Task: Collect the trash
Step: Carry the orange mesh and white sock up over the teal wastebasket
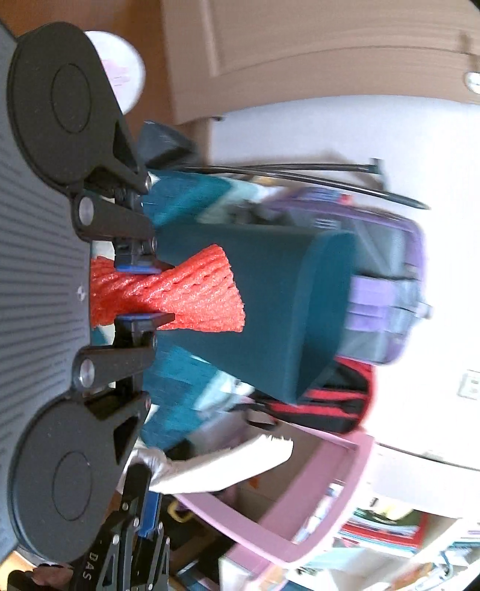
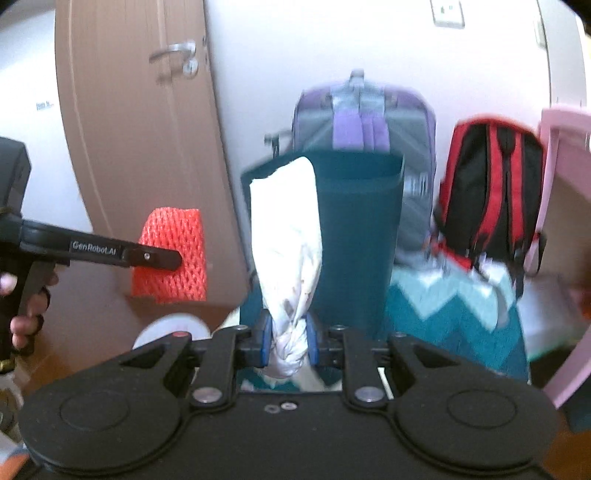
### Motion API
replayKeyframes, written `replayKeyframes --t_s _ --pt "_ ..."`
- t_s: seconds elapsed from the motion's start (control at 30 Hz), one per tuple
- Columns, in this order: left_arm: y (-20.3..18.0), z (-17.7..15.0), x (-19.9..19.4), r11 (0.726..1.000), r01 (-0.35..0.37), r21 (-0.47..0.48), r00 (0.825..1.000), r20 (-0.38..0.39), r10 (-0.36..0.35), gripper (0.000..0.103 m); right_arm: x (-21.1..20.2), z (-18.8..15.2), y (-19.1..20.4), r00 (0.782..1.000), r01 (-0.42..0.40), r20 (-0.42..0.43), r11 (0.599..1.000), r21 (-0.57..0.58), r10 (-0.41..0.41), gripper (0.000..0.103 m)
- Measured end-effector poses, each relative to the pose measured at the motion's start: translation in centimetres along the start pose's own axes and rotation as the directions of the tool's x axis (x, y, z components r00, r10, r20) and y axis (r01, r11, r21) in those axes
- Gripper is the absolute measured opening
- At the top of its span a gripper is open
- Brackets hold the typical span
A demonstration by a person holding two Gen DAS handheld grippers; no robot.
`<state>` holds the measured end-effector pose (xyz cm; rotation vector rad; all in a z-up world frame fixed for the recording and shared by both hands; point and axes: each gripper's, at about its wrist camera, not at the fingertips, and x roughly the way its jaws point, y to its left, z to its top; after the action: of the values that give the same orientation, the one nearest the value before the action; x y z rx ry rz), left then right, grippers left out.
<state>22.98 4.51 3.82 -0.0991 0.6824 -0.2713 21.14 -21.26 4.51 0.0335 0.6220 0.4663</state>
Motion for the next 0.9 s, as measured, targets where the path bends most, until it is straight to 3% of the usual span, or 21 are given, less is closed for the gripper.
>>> replayKeyframes --t_s 0.37,0.6,0.9 --pt "-3.4 9.8 -0.5 1.0 -0.008 0.019 0.993 0.117 0.005 0.019 0.9 9.2 -1.0 0.994 0.026 0.111 1.0 -0.011 -0.025 0.019" --pt "-3.8 13.8 2.9 1.0 -0.019 0.012 0.995 0.101 0.017 0.019 4.5 12.5 -2.4 0.994 0.062 0.088 0.998 -0.008 -0.062 0.019" --pt "-3.5 15.1 9.2 0.998 -0.051 0.019 0.998 0.023 0.051 0.019 10.6 13.3 -4.9 0.996 0.087 0.003 0.996 0.023 -0.087 0.019"
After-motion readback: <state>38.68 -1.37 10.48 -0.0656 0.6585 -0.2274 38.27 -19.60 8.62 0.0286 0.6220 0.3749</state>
